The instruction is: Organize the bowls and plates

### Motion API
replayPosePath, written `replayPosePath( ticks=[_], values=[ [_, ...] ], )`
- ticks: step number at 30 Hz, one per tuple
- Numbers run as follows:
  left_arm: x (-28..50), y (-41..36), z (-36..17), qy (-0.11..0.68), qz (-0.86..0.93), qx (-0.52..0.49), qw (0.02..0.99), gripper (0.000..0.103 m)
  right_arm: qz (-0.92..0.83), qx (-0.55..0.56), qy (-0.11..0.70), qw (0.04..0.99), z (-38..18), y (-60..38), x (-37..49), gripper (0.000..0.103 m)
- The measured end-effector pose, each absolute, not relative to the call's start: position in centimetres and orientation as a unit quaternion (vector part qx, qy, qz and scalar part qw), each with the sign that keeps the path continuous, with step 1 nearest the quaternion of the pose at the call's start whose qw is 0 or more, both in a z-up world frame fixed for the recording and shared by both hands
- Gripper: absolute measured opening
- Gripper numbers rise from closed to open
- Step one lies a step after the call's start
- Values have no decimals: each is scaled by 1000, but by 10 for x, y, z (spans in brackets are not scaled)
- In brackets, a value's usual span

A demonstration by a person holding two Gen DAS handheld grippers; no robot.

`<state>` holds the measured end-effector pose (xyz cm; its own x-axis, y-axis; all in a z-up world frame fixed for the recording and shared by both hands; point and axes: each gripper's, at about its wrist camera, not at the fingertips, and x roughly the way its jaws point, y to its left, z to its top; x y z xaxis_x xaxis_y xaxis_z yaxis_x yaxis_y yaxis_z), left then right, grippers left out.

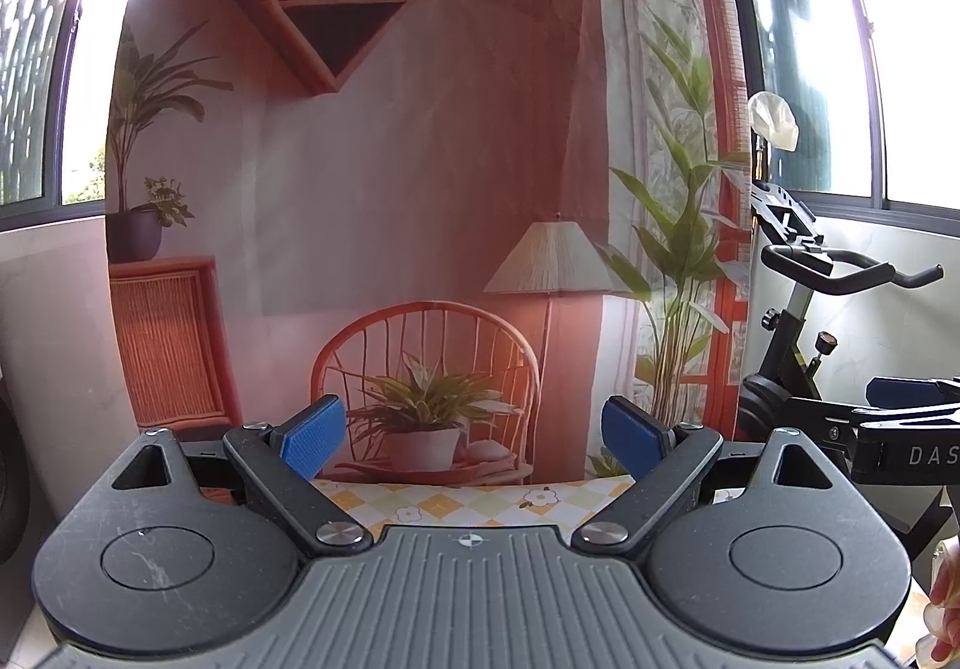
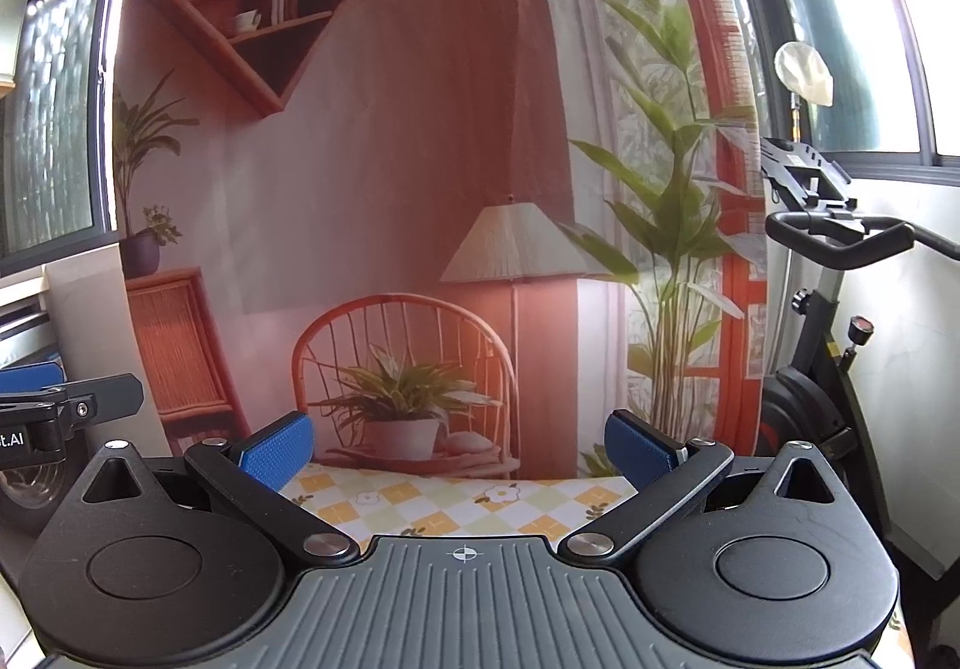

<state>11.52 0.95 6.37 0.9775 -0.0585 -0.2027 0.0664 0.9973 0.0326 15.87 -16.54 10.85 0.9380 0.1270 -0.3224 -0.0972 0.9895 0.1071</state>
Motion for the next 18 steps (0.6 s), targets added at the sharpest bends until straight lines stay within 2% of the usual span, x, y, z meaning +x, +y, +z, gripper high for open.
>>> replayPosePath(
  ticks=[18],
  values=[
    [119, 12, 61, 103, -32, 22, 994, 94, 54, 46, 174, 982, 105, -167, 162, 103]
  ],
)
